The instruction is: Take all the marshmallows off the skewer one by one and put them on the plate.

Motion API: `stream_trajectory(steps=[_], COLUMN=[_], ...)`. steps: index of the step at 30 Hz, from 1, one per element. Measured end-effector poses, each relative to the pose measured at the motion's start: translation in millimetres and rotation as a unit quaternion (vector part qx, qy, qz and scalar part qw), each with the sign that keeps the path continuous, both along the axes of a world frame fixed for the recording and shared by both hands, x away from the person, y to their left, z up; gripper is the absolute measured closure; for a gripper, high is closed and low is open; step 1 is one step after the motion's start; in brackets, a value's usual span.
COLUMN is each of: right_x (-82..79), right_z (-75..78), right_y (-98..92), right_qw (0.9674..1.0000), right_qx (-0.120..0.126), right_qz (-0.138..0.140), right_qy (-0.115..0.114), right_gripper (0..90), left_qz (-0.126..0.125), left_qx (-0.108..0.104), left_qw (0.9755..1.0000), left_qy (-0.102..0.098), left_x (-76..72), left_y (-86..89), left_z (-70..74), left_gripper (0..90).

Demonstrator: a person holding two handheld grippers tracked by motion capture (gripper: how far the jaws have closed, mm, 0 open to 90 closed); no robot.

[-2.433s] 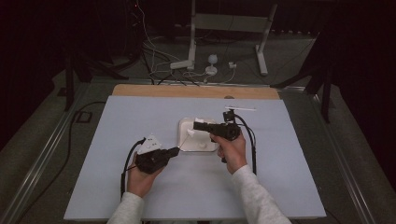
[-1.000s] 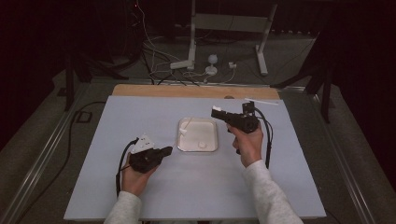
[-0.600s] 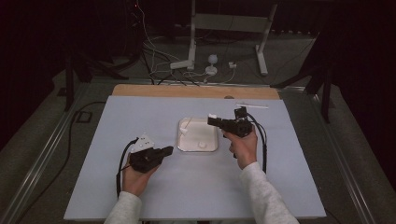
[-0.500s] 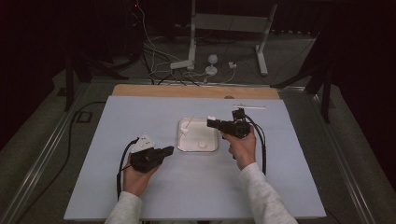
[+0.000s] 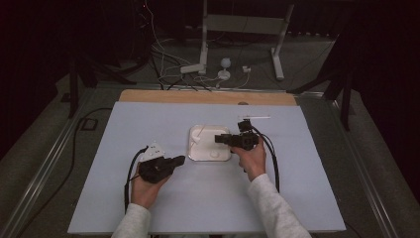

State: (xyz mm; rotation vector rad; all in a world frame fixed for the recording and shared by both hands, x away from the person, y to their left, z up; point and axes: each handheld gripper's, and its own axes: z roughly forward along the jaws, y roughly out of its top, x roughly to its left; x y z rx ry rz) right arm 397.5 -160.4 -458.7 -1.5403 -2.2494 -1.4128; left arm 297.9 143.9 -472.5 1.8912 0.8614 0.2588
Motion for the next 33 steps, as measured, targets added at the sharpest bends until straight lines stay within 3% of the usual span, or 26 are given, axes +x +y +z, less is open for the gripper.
stream_trajectory(steps=[1,5,8,18,33], right_x=[0.8,-0.1,-3.1,-17.4,-28.6], right_z=[-1.1,-0.6,3.6,15.6,16.6], right_y=[0.8,0.6,-0.2,6.7,27.1], right_qw=[1.0,1.0,0.9997,0.9966,0.9933], right_qx=[-0.002,-0.001,0.021,0.064,0.08], right_qz=[-0.001,-0.002,0.009,0.046,0.076], right_qy=[0.004,0.002,-0.009,-0.025,-0.033], right_gripper=[49.0,44.0,37.3,31.1,28.2], left_qz=[0.0,0.002,0.003,0.007,0.016], left_qx=[0.0,0.0,0.0,-0.002,-0.012], left_qw=[1.0,1.0,1.0,1.0,0.9998], left_qy=[0.001,0.001,0.001,0.003,0.0], left_x=[0.1,0.2,0.5,1.1,0.8], left_y=[0.0,-0.4,-0.6,-2.2,-2.5], left_z=[-0.1,-0.3,-0.4,-1.1,0.7], left_gripper=[90.0,90.0,90.0,90.0,90.0])
